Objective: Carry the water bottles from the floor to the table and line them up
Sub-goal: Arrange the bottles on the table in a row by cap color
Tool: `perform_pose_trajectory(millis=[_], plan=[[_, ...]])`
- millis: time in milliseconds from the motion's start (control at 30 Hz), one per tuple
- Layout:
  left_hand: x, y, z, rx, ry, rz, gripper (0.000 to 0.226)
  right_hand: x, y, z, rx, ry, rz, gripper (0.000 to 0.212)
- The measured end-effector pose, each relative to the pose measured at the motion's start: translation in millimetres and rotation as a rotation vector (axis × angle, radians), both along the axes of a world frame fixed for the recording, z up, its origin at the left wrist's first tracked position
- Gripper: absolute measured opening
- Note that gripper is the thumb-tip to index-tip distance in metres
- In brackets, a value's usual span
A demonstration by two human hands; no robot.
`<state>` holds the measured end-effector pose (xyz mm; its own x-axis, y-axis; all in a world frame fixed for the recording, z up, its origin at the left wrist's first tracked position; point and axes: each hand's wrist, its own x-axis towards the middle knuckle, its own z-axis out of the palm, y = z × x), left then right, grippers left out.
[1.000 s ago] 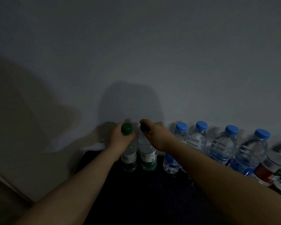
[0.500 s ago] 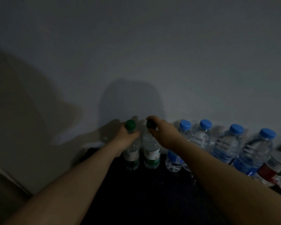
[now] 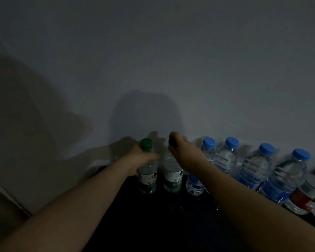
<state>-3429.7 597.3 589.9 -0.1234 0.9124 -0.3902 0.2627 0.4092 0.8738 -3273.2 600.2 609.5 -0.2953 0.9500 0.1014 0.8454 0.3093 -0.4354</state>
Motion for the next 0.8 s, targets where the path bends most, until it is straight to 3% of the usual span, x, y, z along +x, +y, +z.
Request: perform_pose_trajectory(millis=[200, 467, 800], plan=[[-18.6, -4.1, 9.8, -0.054, -0.002, -0.157, 0.027, 4.6, -2.6, 1.1, 0.011, -0.021, -0.017, 0.037], [-39.1, -22.6, 15.2, -0.097, 0.051, -0.28, 0.031, 8.5, -9.1, 3.2, -0.093, 0.184, -0.024, 0.041], [-54.1, -45.2, 14.8, -0.075, 0.061, -0.207, 0.034, -10.6, -35.7, 2.1, -0.008, 0.125, 0.065, 0.04]])
